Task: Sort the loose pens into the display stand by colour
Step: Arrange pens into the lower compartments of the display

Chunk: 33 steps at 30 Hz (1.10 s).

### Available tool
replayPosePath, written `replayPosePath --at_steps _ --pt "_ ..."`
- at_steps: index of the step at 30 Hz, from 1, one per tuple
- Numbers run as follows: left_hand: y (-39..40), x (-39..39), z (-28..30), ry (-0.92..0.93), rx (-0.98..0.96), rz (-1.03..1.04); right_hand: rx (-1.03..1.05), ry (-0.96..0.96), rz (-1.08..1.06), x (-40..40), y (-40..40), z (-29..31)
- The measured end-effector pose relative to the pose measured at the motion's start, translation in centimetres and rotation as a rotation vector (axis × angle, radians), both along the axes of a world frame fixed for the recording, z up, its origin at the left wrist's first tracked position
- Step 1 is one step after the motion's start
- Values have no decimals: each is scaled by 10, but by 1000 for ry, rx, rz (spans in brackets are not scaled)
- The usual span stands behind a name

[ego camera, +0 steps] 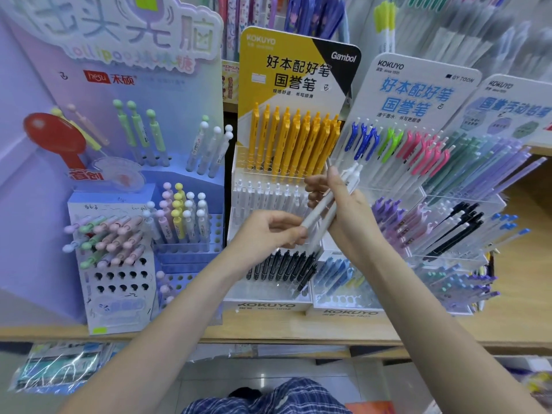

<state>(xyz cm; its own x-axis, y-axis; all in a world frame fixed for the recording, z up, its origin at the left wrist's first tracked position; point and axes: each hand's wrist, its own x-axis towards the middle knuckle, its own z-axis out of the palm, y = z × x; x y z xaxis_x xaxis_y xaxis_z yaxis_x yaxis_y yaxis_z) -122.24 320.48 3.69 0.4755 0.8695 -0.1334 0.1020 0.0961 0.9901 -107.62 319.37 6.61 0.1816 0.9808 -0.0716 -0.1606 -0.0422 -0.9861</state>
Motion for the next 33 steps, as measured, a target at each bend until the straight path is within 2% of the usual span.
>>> replayPosePath --at_steps 2,4,7,10,12,14,16,20,26,29,33 --pt "4 -6 0 47 59 51 -23 -193 -8 8 -1 1" --pt "7 -10 -1 144 158 120 -42 -297 -42 14 -2 3" --pt "8 -13 -3 249 266 197 -43 -260 -66 20 -2 12" --pt "7 -14 -6 343 340 197 -4 -314 27 21 2 22" --pt "9 -18 -12 541 446 156 51 -541 68 19 8 27" --pt "12 -24 -26 808 541 49 142 -903 79 16 16 28" --pt "15 -30 -41 942 547 -22 225 -1097 95 11 22 26" --pt "22 -32 -53 934 509 2 301 -1242 153 1 26 8" --pt "22 -33 -61 904 531 35 270 -1267 166 -3 25 5" --pt "23 -33 -61 886 542 57 216 -1404 224 -6 20 -3" --pt "22 -34 -62 890 552 55 161 -1574 143 -8 34 -9"
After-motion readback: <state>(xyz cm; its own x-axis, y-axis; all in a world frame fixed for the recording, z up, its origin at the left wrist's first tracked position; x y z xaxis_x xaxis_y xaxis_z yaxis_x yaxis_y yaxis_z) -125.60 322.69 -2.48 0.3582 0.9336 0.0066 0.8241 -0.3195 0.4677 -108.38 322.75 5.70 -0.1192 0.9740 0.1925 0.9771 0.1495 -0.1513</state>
